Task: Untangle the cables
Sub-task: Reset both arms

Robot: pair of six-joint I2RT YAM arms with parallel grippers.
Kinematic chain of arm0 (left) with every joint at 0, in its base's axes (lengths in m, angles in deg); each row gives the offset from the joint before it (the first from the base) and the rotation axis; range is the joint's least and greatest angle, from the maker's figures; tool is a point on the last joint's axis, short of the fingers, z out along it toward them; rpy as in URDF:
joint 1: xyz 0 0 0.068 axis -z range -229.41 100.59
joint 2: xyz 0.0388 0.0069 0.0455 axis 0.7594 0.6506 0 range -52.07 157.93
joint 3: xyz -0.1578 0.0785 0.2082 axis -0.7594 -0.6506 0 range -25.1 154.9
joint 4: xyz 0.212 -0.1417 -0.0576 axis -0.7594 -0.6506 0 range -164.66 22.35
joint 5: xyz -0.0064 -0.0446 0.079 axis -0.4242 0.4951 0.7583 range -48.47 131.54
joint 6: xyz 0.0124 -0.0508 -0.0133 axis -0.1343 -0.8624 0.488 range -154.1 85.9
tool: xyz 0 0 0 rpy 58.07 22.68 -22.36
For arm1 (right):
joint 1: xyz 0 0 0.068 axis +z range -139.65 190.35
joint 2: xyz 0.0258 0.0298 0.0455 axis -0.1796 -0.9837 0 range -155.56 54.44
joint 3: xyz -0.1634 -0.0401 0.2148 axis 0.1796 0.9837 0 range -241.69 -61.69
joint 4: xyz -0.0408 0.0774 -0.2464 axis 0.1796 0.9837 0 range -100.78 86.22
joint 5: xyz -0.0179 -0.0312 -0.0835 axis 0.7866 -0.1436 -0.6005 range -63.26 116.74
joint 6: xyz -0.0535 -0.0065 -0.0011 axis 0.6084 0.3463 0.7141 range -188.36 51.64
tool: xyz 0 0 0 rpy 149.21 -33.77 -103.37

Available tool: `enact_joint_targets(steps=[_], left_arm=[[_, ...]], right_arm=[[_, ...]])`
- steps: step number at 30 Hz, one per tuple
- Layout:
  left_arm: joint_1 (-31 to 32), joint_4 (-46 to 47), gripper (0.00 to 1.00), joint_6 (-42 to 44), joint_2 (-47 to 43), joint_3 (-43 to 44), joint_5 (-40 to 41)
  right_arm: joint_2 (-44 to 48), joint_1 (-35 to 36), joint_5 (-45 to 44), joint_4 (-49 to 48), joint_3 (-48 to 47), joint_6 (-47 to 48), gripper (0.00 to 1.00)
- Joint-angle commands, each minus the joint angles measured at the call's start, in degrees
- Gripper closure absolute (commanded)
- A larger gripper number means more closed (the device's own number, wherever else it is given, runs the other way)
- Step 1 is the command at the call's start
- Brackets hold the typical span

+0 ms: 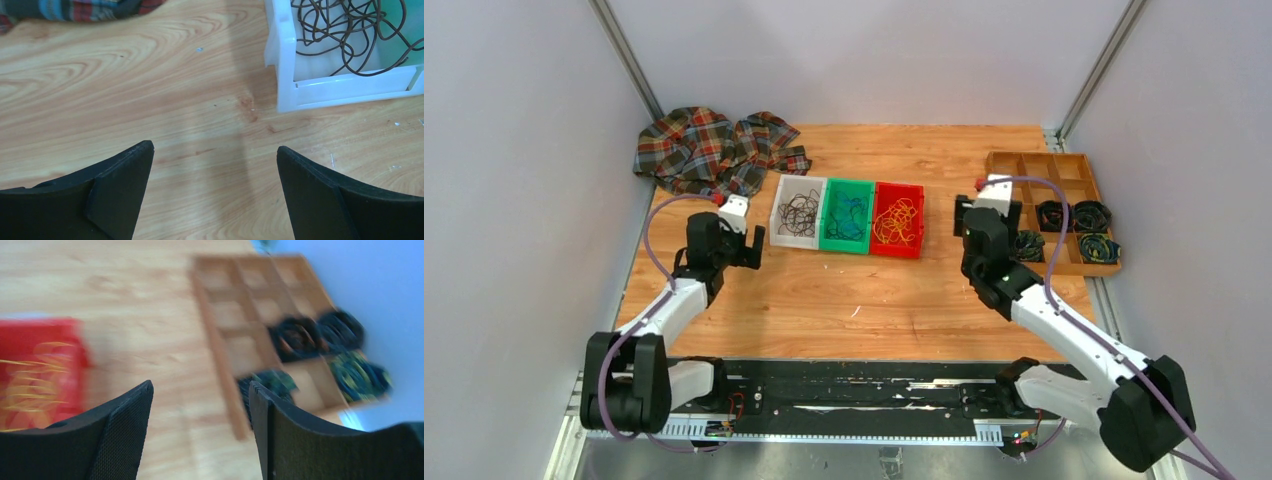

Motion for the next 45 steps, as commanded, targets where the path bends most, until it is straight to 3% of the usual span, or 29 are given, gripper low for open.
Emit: enact_joint_targets(steps=[1,4,6,9,15,18,21,25,27,29,32,45], left_arm=[[-0.42,20.89,0.02,-4.42,3.92,-4.27,-3.39],[-0.39,29.61,0.02,-4.29,5.90,-7.82,-4.16],[-0.42,36.37,0.02,-4.03,6.97,-10.39,-4.75],[-0.42,38.31,0.02,-2.90,7.08,-11.26,-2.56],[-0.42,65.46,0.02,-4.26,13.25,-22.11,-1.25],[-0.42,57.80,0.02,-3.70,11.28,-20.07,-0.05],[-0.42,59.58,0.02,-4.96,12.75,-19.63,1.03],[-0.42,59.24,0.02,-5.17,12.64,-19.57,1.19],[-0.42,58.91,0.02,-5.23,12.39,-19.61,1.29],[-0.42,58.95,0.02,-5.25,12.33,-19.65,1.37],[-0.42,59.08,0.02,-5.21,12.40,-19.69,1.41],[-0.41,58.90,0.02,-4.99,12.53,-19.52,1.36]], right_arm=[[0.03,-7.15,-15.77,-10.35,11.76,4.01,0.30],[-1.67,-13.76,-12.98,-2.76,14.28,-4.82,0.28],[-1.63,-16.30,-11.86,-3.92,17.25,-8.36,0.27],[-2.44,-17.93,-10.52,-14.64,23.22,-5.77,0.27],[-10.50,-19.70,-8.07,-34.38,27.25,1.59,0.27],[-13.96,-20.92,-4.34,-41.41,27.11,5.59,0.27],[-17.13,-22.31,-0.19,-47.00,28.35,6.78,0.27],[-18.80,-24.21,13.75,-47.88,28.15,9.98,0.27],[-19.03,-28.01,23.10,-47.59,29.50,7.98,0.32],[-21.56,-28.22,22.82,-53.52,30.32,8.96,0.35],[-20.17,-28.16,22.71,-50.20,29.71,8.31,0.27],[-20.24,-28.16,22.72,-50.59,29.93,8.40,0.26]])
